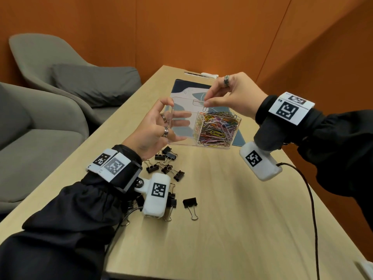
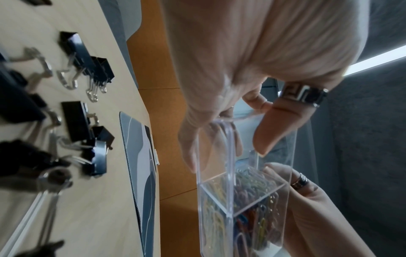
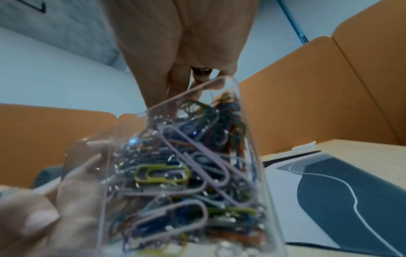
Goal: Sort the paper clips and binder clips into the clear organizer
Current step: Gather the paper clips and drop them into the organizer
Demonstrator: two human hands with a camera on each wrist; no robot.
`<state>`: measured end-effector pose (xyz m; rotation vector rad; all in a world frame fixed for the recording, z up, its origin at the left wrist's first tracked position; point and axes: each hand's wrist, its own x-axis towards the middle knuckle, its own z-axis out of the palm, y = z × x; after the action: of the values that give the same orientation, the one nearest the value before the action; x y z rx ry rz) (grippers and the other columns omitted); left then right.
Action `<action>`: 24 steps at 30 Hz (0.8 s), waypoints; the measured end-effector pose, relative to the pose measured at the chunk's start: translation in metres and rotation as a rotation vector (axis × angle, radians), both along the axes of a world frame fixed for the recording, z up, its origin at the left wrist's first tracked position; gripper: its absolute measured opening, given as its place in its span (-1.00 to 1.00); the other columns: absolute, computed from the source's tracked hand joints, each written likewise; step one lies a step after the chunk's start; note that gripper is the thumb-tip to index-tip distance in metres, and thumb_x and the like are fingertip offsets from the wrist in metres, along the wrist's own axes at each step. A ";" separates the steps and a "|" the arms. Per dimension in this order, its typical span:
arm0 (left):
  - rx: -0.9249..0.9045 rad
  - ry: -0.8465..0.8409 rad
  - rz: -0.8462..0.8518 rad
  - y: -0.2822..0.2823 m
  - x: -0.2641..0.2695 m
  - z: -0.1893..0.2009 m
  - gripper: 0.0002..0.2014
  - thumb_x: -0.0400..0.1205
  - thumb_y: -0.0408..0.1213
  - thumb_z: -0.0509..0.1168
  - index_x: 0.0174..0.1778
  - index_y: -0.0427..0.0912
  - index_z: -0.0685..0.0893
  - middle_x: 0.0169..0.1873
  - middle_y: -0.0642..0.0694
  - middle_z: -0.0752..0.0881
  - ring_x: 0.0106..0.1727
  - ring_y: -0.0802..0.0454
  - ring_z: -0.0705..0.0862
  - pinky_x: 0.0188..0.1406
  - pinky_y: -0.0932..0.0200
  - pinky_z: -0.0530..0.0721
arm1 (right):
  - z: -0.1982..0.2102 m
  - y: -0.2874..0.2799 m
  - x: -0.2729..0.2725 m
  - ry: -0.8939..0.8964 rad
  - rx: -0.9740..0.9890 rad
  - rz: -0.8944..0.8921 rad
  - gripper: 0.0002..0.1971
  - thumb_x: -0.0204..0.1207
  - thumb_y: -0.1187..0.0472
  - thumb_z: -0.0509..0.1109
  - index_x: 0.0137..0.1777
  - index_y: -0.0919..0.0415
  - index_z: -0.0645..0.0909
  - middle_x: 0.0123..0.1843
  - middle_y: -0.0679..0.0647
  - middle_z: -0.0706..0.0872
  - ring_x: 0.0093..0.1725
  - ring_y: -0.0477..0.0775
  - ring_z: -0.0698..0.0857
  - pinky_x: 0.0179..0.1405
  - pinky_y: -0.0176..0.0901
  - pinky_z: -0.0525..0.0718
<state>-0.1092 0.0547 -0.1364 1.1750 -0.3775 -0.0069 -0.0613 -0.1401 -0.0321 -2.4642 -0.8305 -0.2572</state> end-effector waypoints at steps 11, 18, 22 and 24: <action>-0.009 -0.002 -0.004 0.001 0.003 -0.002 -0.35 0.14 -0.77 0.13 -0.06 0.07 0.43 0.13 -0.23 0.66 0.17 -0.12 0.62 0.20 -0.35 0.58 | -0.002 -0.003 -0.009 -0.139 -0.119 -0.086 -0.56 0.45 -0.33 0.18 -0.10 -0.10 0.78 -0.26 -0.17 0.70 -0.20 0.19 0.67 -0.06 0.22 0.65; -0.020 -0.035 -0.038 0.004 0.000 0.004 -0.30 0.01 -0.68 0.31 -0.04 0.05 0.40 0.16 -0.25 0.66 0.20 -0.14 0.62 0.18 -0.36 0.61 | -0.013 -0.044 -0.025 0.112 0.212 -0.153 -0.55 0.62 -0.07 0.19 0.48 0.00 0.34 0.29 -0.04 0.52 0.06 -0.32 0.57 -0.15 -0.54 0.49; -0.059 -0.033 -0.087 0.004 -0.002 0.012 -0.33 0.04 -0.63 0.33 -0.02 0.03 0.38 0.16 -0.26 0.64 0.18 -0.14 0.63 0.20 -0.50 0.53 | -0.035 -0.057 -0.036 0.382 0.323 -0.147 -0.18 0.41 -0.18 0.35 0.60 -0.20 0.00 0.53 0.05 0.37 0.34 0.03 0.53 -0.01 -0.14 0.65; -0.054 -0.029 -0.087 0.003 -0.004 0.018 -0.33 0.04 -0.65 0.32 -0.02 0.03 0.38 0.16 -0.27 0.64 0.18 -0.15 0.63 0.21 -0.56 0.47 | -0.045 -0.057 -0.038 0.510 0.453 -0.061 -0.07 0.27 -0.14 0.42 0.59 -0.19 0.00 0.49 0.05 0.49 0.35 0.06 0.58 0.06 0.00 0.70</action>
<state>-0.1133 0.0575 -0.1188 1.1055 -0.4517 -0.0553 -0.0994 -0.1968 -0.0772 -1.9938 -0.4201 0.1495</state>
